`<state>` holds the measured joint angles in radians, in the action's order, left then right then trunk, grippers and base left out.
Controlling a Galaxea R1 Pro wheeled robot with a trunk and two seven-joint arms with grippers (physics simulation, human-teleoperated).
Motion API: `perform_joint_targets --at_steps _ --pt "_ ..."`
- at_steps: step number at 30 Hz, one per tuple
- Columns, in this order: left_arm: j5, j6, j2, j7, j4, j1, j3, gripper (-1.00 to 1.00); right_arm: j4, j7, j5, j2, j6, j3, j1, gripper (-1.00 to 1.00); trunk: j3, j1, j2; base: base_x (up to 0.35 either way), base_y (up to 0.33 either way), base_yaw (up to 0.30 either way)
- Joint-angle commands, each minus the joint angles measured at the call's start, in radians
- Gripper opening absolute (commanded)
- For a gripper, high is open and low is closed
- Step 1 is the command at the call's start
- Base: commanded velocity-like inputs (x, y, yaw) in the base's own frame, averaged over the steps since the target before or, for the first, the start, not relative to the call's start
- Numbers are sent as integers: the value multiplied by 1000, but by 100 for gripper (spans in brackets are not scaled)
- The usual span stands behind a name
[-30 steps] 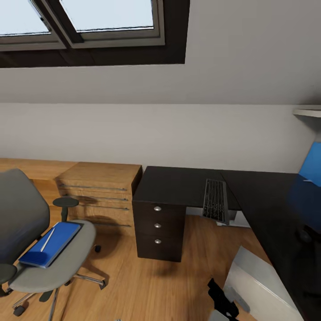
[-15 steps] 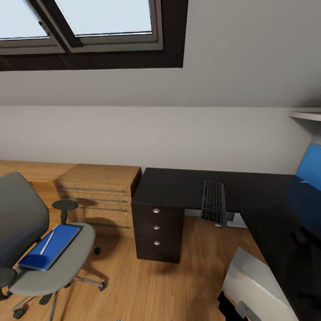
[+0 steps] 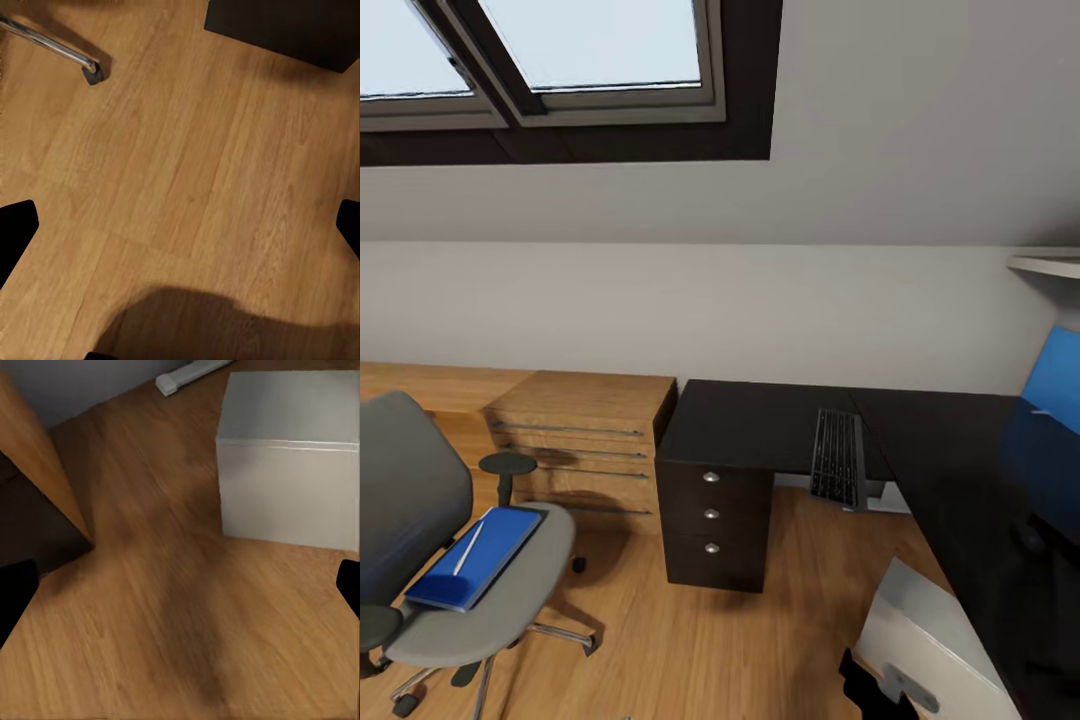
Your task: In the bedroom, organize the workspace by keeping the computer under the desk, ensuring the monitor is on the desk, placing the keyboard on the desk next to the monitor, placing the mouse on the desk next to the keyboard, moving the folder from the swivel chair onto the desk next to the mouse, stacking the notebook on top of the folder with the pen on top of the notebook, and positioning the swivel chair next to the desk.
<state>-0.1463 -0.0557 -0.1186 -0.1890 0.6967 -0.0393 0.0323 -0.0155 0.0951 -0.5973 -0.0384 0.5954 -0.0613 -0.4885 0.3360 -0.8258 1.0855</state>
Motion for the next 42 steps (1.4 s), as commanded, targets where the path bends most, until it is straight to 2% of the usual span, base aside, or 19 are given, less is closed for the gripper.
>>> perform_joint_targets --at_steps 1,9,12,17,21,22,25,29,42 --pt "-10 -4 0 -5 0 -1 3 100 -2 7 14 -1 2 -6 -1 100 -2 4 -7 0 0 0" --pt "-10 -4 0 -4 0 -1 4 100 -2 6 63 -7 5 -8 -1 100 -27 35 -63 0 0 0" --pt "-10 -4 0 -4 0 -1 4 100 -2 6 65 -7 8 -8 -1 100 -37 46 -84 0 0 0" --pt "-10 -4 0 -4 0 -1 4 100 -3 5 66 -10 10 -9 -1 100 -37 46 -84 0 0 0" --pt "-10 -5 1 -3 0 -1 4 100 -3 5 121 -12 11 -8 -1 100 -37 46 -84 0 0 189" --pt "-10 -5 2 -3 0 -1 4 100 -4 6 179 -12 11 -8 -1 100 -37 46 -84 -5 0 262" --pt "-10 -6 2 -3 0 -1 5 100 -4 6 204 -12 11 -8 -1 100 -36 46 -84 -73 0 268" --pt "-10 -6 2 -2 0 -1 5 100 -4 6 217 -12 10 -8 -1 100 -35 46 -84 -237 0 268" --pt "-10 -6 2 -1 0 -1 5 100 -4 6 223 -12 9 -8 -1 100 -21 46 -84 -325 0 202"
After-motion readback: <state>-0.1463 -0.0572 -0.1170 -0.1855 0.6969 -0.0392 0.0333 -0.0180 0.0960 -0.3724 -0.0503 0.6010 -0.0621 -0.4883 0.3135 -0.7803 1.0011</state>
